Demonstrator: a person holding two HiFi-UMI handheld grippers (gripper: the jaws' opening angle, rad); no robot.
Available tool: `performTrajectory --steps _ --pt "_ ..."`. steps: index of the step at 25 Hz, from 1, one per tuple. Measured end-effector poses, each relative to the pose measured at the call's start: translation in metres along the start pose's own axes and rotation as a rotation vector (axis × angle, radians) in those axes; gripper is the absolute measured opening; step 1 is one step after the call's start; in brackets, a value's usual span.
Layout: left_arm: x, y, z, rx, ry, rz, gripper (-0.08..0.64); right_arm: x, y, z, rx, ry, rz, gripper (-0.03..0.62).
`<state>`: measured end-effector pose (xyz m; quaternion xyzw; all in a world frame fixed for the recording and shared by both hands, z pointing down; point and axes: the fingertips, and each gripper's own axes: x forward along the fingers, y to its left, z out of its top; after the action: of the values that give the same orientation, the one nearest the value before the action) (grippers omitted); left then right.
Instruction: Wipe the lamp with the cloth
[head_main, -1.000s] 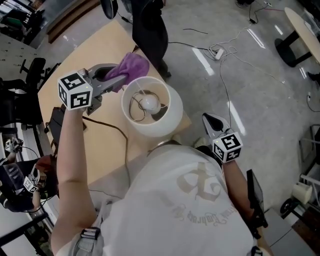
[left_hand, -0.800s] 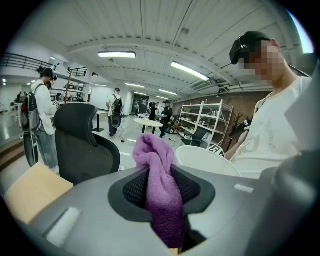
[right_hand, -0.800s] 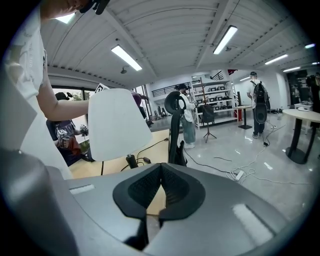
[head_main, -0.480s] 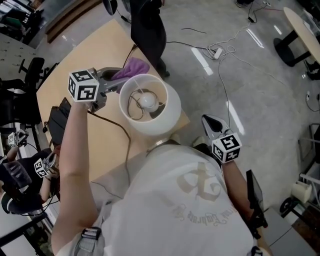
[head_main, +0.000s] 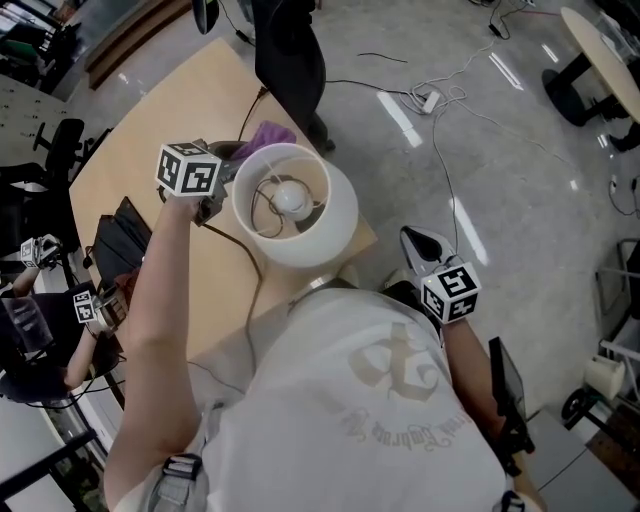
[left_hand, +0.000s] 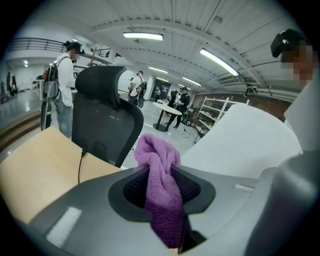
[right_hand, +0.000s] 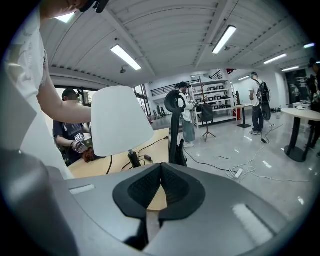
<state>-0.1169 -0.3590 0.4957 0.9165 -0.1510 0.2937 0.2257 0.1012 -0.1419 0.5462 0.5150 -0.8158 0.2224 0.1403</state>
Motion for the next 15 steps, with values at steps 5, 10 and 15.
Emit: performTrajectory --steps 5,10,15 --pt "-0.052 0.006 0.04 -0.028 -0.193 0.11 0.108 -0.004 -0.003 0.006 -0.01 -0.004 0.004 0.014" --pt "-0.124 -0.025 0.079 0.016 -0.434 0.188 0.107 0.006 0.003 0.019 -0.03 -0.028 0.041 0.014" --pt "-0.147 -0.075 0.09 0.068 -0.48 0.193 0.107 0.015 0.013 0.027 -0.049 -0.029 0.078 0.014"
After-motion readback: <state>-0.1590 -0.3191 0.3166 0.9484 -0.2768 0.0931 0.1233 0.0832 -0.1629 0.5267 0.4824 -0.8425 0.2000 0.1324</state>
